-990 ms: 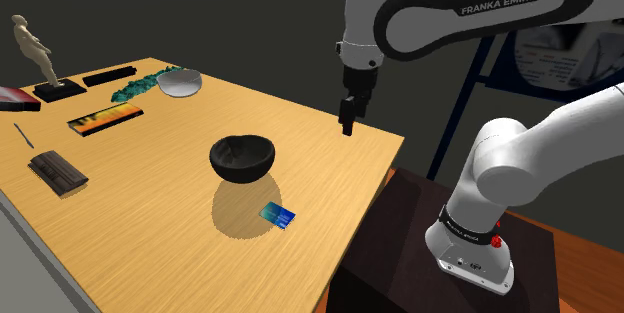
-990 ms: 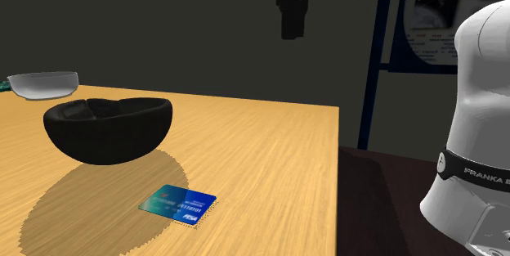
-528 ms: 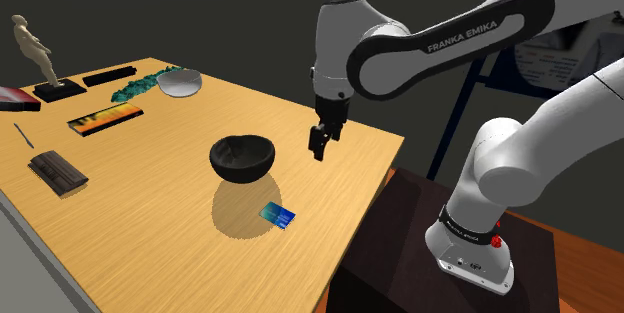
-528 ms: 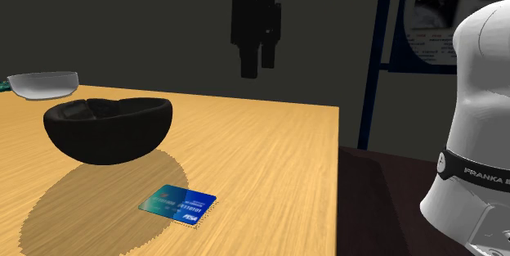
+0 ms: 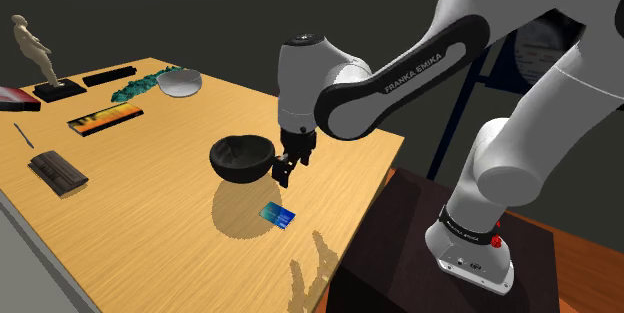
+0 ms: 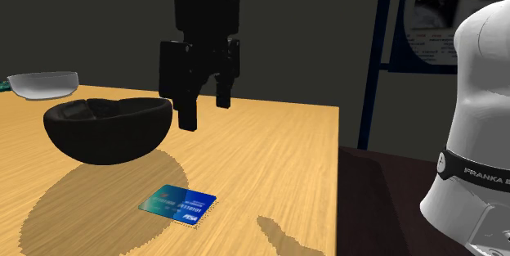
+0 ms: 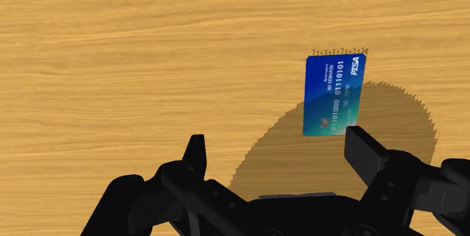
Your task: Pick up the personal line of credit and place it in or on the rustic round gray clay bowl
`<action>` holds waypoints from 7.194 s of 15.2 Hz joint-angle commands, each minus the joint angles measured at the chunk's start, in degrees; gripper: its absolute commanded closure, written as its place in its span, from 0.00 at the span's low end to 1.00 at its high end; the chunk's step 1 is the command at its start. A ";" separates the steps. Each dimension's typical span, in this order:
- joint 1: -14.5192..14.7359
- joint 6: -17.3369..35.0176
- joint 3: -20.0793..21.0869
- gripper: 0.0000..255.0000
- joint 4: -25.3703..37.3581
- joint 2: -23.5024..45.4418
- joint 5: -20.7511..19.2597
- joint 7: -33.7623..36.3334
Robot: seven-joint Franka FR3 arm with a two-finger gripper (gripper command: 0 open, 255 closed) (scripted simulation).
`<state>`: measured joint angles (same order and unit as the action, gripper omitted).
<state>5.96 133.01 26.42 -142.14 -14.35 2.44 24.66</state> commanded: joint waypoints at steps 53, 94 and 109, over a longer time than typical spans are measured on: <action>-1.01 -1.43 4.99 1.00 13.38 10.45 -7.38 10.00; -4.36 -7.75 -2.00 1.00 42.32 35.06 -18.01 2.89; -4.33 -7.35 -2.06 0.00 42.09 35.26 -18.16 3.00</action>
<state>1.63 125.66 24.36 -100.05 20.90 -15.71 27.66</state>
